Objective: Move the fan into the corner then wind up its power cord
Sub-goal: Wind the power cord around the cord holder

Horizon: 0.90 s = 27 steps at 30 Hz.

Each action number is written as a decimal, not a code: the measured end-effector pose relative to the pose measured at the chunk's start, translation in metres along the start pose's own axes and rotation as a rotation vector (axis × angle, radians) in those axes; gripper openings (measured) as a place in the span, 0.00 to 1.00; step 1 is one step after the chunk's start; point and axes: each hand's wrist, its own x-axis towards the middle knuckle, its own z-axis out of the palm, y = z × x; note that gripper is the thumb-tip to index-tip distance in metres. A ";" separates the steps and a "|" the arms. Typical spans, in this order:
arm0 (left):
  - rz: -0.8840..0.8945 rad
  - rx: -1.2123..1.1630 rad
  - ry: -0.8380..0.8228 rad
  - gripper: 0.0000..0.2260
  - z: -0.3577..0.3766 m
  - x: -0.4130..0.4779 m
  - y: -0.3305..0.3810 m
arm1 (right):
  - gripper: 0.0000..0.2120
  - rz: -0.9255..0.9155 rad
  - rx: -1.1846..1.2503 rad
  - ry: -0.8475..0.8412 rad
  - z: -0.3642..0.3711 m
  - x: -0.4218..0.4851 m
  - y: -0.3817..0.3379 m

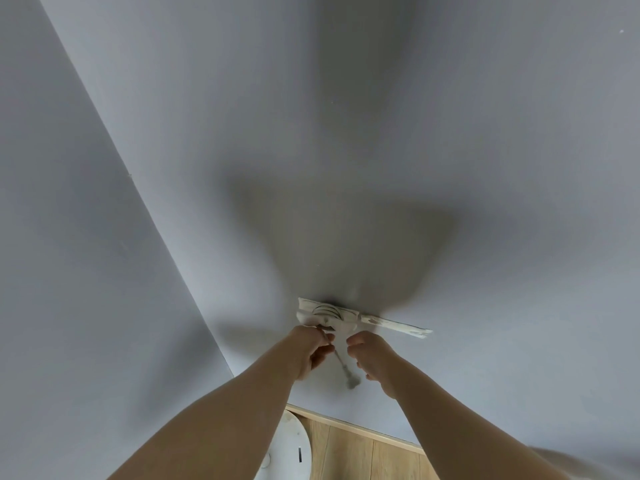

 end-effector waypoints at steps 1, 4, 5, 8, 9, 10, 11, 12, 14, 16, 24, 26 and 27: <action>-0.018 -0.023 -0.006 0.11 0.002 -0.001 0.000 | 0.18 -0.012 -0.019 -0.022 0.002 0.000 -0.001; -0.054 -0.078 0.006 0.12 0.008 -0.004 0.000 | 0.17 -0.018 -0.073 -0.058 0.005 -0.001 -0.002; -0.062 -0.097 0.012 0.11 0.008 -0.005 0.001 | 0.16 -0.017 -0.093 -0.052 0.005 -0.001 -0.001; -0.080 -0.143 0.003 0.12 0.005 -0.007 0.003 | 0.12 0.018 -0.114 -0.047 0.003 -0.001 0.000; -0.084 -0.150 -0.008 0.12 0.004 -0.008 0.003 | 0.12 0.028 -0.116 -0.053 0.002 -0.001 0.000; -0.083 -0.153 -0.021 0.12 0.003 -0.010 0.003 | 0.12 0.036 -0.128 -0.059 0.001 -0.001 0.000; -0.082 -0.159 -0.037 0.12 0.002 -0.013 0.004 | 0.10 0.045 -0.144 -0.061 0.000 -0.001 0.000; -0.081 -0.157 -0.053 0.12 0.001 -0.014 0.004 | 0.07 0.062 -0.154 -0.062 -0.001 -0.002 0.001; -0.072 -0.126 -0.073 0.09 -0.001 -0.015 0.005 | 0.08 0.127 -0.109 -0.090 -0.003 -0.002 0.002; -0.045 -0.060 -0.056 0.07 -0.003 -0.017 0.008 | 0.13 0.195 -0.082 -0.097 -0.006 -0.005 0.004; 0.235 0.326 0.324 0.14 -0.010 -0.016 0.015 | 0.14 0.021 -0.175 0.311 -0.019 0.012 0.014; 0.428 0.313 0.411 0.13 -0.014 -0.020 0.017 | 0.12 0.015 -0.073 0.382 -0.018 0.015 0.014; 0.509 0.319 0.414 0.11 -0.015 -0.021 0.019 | 0.11 0.011 -0.024 0.415 -0.017 0.015 0.015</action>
